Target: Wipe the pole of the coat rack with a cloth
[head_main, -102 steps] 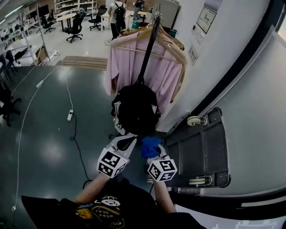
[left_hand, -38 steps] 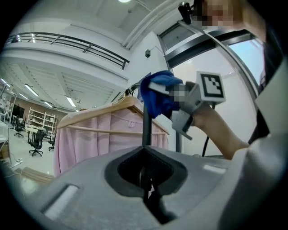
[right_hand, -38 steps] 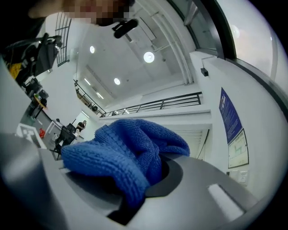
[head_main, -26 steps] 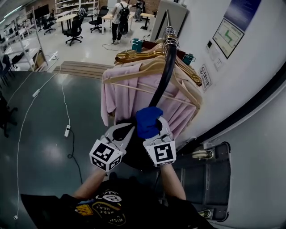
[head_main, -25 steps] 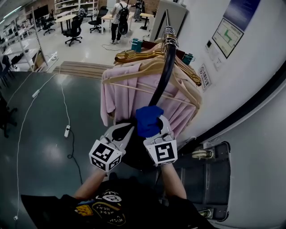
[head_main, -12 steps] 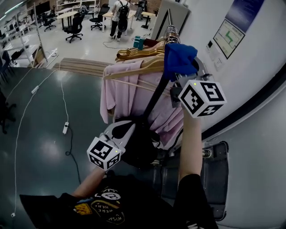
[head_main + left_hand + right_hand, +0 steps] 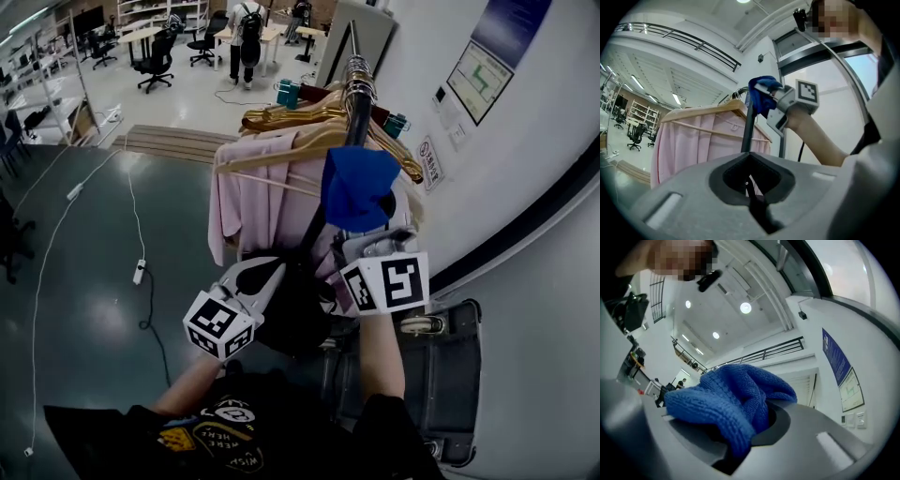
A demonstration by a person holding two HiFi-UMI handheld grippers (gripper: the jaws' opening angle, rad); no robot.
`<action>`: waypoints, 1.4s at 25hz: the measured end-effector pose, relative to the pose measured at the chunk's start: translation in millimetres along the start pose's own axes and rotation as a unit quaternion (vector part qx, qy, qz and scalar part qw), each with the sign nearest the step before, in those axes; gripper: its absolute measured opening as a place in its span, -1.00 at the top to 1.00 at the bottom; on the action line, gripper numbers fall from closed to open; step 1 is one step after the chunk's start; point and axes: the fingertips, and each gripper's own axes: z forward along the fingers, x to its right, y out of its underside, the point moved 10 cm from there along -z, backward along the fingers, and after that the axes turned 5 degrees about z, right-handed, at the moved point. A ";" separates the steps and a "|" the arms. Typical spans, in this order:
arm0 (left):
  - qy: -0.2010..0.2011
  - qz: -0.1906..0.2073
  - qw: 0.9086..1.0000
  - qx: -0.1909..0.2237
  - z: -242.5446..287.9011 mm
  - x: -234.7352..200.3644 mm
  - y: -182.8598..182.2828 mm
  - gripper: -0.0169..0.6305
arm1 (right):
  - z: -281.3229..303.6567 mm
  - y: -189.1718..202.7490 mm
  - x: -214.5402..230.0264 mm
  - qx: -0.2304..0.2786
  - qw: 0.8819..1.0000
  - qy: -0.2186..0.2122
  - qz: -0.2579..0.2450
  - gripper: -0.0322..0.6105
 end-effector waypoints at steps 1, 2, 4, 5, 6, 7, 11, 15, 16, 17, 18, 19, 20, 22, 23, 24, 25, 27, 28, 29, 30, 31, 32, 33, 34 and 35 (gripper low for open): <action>0.001 -0.001 1.000 -0.001 0.6 -0.2 0.6 0.94 | -12.3 11.5 -11.4 -0.007 1.000 -0.001 -0.019 0.84; 0.001 -0.001 1.000 -0.001 1.0 0.0 1.5 0.94 | -24.0 26.3 -21.9 -0.020 0.999 -0.004 -0.032 0.84; 0.003 0.000 1.000 -0.003 0.9 0.9 3.1 0.94 | -45.5 65.3 -38.8 -0.055 0.998 -0.017 -0.029 0.84; 0.005 0.002 1.000 -0.004 0.7 1.6 3.7 0.94 | -55.7 87.0 -44.4 -0.068 0.997 -0.024 -0.013 0.84; 0.007 0.005 1.000 -0.005 0.2 2.5 4.5 0.94 | -65.8 107.3 -48.3 -0.075 0.997 -0.029 0.010 0.84; 0.008 0.006 1.000 -0.007 -0.5 3.5 5.6 0.94 | -74.5 123.0 -50.4 -0.075 0.996 -0.030 0.036 0.84; 0.003 0.004 1.000 -0.010 -3.8 4.7 7.7 0.94 | -82.9 130.4 -48.1 -0.099 0.993 -0.025 0.060 0.84; -0.002 0.003 1.000 -0.007 -4.7 2.9 6.9 0.94 | -67.9 107.7 -47.4 -0.121 0.992 -0.033 0.008 0.84; -0.002 0.003 1.000 -0.006 -4.7 2.4 6.2 0.94 | -61.9 97.5 -43.4 -0.101 0.994 -0.036 0.019 0.84; -0.001 0.003 1.000 -0.005 -4.8 2.4 5.5 0.94 | -55.1 85.7 -38.9 -0.084 0.995 -0.041 0.025 0.84; -0.001 0.004 1.000 -0.005 -5.1 2.8 4.8 0.94 | -47.8 72.6 -34.8 -0.071 0.996 -0.045 0.023 0.84; 0.000 0.006 1.000 -0.005 -5.6 3.7 4.2 0.94 | -39.8 58.6 -31.3 -0.062 0.997 -0.047 0.013 0.84; 0.000 0.007 1.000 -0.005 -6.2 4.7 3.8 0.94 | -31.2 44.1 -27.7 -0.052 0.998 -0.046 0.000 0.85; 0.001 0.008 1.000 -0.005 -7.0 6.5 3.3 0.94 | -12.0 16.5 -16.3 -0.030 0.999 -0.029 -0.024 0.85; 0.002 0.008 1.000 -0.004 -7.0 7.0 3.2 0.94 | -1.3 4.7 -7.4 -0.021 0.999 -0.015 -0.031 0.84; 0.002 0.009 1.000 -0.004 -7.0 7.5 3.0 0.94 | 10.0 -4.9 3.3 -0.016 0.999 -0.002 -0.034 0.84; 0.002 0.009 1.000 -0.005 -7.1 7.8 2.8 0.94 | 21.4 -12.2 14.9 -0.015 0.999 0.006 -0.028 0.84; 0.002 0.009 1.000 -0.008 -7.7 8.1 2.9 0.94 | 42.8 -21.0 36.9 -0.023 1.000 0.011 -0.001 0.84; 0.001 0.009 1.000 -0.010 -7.7 8.0 3.2 0.94 | 51.3 -23.3 45.5 -0.030 0.999 0.012 0.017 0.84; 0.001 0.008 1.000 -0.012 -7.5 7.9 3.7 0.94 | 57.4 -24.6 51.7 -0.036 0.999 0.011 0.033 0.84; 0.001 0.007 1.000 -0.014 -7.0 7.9 4.3 0.94 | 60.2 -25.1 54.9 -0.040 0.998 0.009 0.047 0.84; 0.002 0.006 1.000 -0.015 -6.5 8.0 5.1 0.94 | 59.6 -25.0 55.1 -0.039 0.998 0.006 0.053 0.84; 0.002 0.006 1.000 -0.016 -6.2 7.9 5.7 0.94 | 55.8 -24.5 52.1 -0.035 0.998 0.004 0.051 0.84; 0.001 0.005 1.000 -0.016 -6.1 7.3 6.1 0.94 | 49.3 -23.5 46.4 -0.028 0.999 0.002 0.042 0.84; 0.000 0.004 1.000 -0.016 -6.0 6.3 6.3 0.94 | 40.9 -21.6 38.7 -0.019 0.999 -0.001 0.029 0.84; -0.001 0.004 1.000 -0.017 -5.7 5.1 6.3 0.94 | 30.9 -18.3 29.9 -0.010 1.000 -0.005 0.016 0.84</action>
